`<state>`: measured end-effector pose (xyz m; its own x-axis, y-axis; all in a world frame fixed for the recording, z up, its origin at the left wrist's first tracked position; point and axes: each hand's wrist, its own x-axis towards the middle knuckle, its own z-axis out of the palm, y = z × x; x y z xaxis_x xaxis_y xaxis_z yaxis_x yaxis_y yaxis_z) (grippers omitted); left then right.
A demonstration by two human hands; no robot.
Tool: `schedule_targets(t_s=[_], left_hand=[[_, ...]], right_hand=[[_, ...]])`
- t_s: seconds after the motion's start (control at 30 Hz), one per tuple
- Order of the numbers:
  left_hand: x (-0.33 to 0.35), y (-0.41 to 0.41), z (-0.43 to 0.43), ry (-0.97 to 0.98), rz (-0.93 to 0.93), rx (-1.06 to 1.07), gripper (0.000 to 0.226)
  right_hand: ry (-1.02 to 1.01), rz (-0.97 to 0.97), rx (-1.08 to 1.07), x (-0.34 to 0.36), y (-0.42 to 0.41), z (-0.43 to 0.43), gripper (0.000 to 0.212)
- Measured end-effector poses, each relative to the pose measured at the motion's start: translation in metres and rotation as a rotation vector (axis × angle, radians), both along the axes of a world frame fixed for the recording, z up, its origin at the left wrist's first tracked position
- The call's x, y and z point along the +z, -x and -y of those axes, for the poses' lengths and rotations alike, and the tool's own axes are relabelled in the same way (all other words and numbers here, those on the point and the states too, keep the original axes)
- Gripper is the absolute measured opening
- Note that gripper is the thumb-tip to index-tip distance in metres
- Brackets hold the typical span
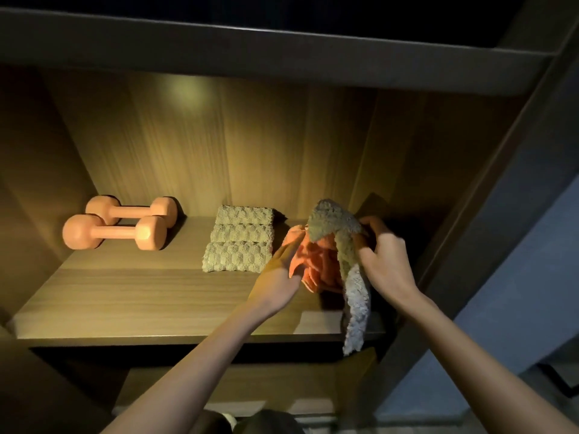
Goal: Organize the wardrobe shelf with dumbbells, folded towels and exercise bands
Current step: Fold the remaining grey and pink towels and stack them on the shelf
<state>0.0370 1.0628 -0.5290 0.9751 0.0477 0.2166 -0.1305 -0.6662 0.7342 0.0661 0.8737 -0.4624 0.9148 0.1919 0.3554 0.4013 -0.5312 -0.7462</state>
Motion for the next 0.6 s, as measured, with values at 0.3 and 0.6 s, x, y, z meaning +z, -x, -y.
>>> schedule_targets(t_s=[0.3,0.6], left_hand=[[0.076,0.075,-0.007,0.477,0.132,-0.081,0.011],[0.121,0.146,-0.047,0.391,0.102,-0.156,0.005]], right_hand=[[0.046,0.207,0.203,0.052,0.06,-0.009,0.008],[-0.146,-0.208,0.533,0.061,0.109,-0.025,0.026]])
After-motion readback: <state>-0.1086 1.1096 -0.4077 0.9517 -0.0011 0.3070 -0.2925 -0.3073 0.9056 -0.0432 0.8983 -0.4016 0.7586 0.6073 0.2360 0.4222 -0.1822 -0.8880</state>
